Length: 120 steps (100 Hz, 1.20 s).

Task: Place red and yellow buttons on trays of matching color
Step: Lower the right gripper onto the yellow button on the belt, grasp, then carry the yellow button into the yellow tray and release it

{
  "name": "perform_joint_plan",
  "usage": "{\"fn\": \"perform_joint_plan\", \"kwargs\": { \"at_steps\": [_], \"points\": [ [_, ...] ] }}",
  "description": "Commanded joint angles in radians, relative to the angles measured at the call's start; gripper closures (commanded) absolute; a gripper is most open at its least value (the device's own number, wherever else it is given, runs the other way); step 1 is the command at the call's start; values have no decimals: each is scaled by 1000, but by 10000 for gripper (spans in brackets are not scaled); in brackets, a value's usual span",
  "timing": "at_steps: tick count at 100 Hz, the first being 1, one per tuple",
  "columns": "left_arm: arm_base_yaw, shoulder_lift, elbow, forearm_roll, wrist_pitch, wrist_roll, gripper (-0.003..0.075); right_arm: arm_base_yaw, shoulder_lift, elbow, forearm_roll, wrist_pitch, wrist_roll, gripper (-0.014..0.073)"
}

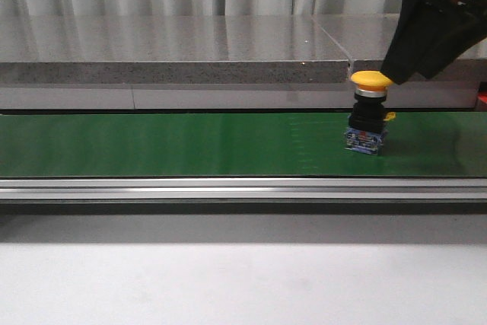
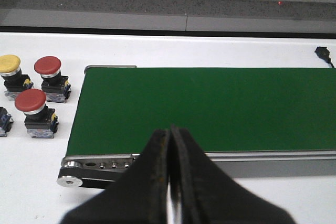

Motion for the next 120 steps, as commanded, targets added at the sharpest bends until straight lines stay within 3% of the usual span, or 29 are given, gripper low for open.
{"fn": "perform_joint_plan", "kwargs": {
  "at_steps": [1,23,33,45,55,66,90,120],
  "points": [
    [-7,4,-28,-1,-73,-12,739,12,-22,-21,25,-57,-14,-8],
    [-7,4,-28,-1,-73,-12,739,26,25,-21,25,-98,-6,10],
    [-7,4,-28,-1,-73,-12,739,26,28,-21,25,-98,4,95],
    [-7,4,-28,-1,-73,-12,739,26,28,-21,25,-87,4,258],
    [-7,4,-28,-1,-73,-12,739,26,28,-28,24,-60,7,330],
    [-7,4,-28,-1,-73,-12,739,22,17,-45,-9,-52,86,338],
    [-7,4,-28,-1,-73,-12,739,-18,-75,-76,-289,-67,344,338],
    [-7,4,-28,-1,-73,-12,739,-268,-178,-76,-299,-116,556,338]
  ]
}}
